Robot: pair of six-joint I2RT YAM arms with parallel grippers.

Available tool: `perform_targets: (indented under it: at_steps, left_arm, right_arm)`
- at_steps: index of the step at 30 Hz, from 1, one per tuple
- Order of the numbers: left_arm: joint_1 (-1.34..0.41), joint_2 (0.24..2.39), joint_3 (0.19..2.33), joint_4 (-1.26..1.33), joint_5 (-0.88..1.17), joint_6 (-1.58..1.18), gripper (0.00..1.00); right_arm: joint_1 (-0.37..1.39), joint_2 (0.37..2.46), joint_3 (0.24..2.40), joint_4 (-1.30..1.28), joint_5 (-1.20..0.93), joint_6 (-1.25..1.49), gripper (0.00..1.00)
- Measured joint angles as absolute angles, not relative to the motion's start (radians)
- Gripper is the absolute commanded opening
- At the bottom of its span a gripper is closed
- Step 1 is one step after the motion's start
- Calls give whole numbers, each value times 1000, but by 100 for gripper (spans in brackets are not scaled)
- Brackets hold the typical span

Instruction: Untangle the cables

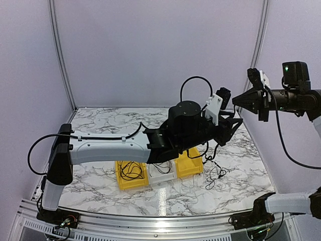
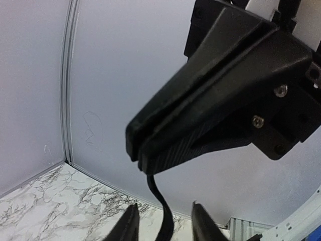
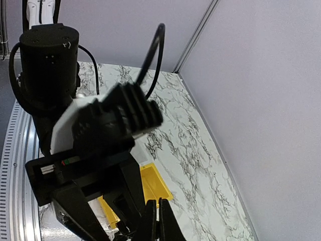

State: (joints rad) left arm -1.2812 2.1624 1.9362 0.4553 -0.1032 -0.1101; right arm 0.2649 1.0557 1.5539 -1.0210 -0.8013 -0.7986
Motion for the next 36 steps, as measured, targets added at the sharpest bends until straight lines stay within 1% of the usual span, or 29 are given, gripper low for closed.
perform_targets:
  at_steps: [2,3,5,6,7,9,12,18,20,25,30,36]
  left_arm:
    - [-1274,2171,1937,436,-89,-119,8]
    - [-1271,2173,1937,433,-86,-131,2]
    - [-1265,2173,1937,420,-78,-136,0]
    - [-1264,2173,1937,419,-77,-144,0]
    - [-1263,2170,1930,422,-78,-150,0]
    - [-1260,2148,1880,427,-84,-163,0]
    - [-1259,2083,1744,440,-108,-190,0]
    - [-1259,1870,1402,492,-201,-274,0]
    - [-1259,1802,1319,520,-226,-304,0]
    - [-1260,1710,1214,587,-255,-356,0]
    - [-1261,1690,1178,613,-269,-379,0]
    - [-1263,1678,1177,623,-271,-378,0]
  right_arm:
    - [275,1056,1547,-1015,-800,-794,0]
    - [279,1056,1543,-1011,-799,-793,4]
    - [284,1055,1528,-995,-797,-787,29]
    - [284,1055,1518,-985,-794,-780,39]
    - [285,1053,1504,-975,-787,-774,47]
    - [286,1048,1461,-952,-762,-762,55]
    - [278,1026,1353,-922,-725,-759,62]
    - [255,945,1031,-889,-671,-792,72]
    - [255,926,934,-877,-655,-816,73]
    - [263,906,713,-780,-575,-869,73]
    - [290,974,632,-640,-495,-886,70]
    - [297,1147,631,-483,-457,-885,72]
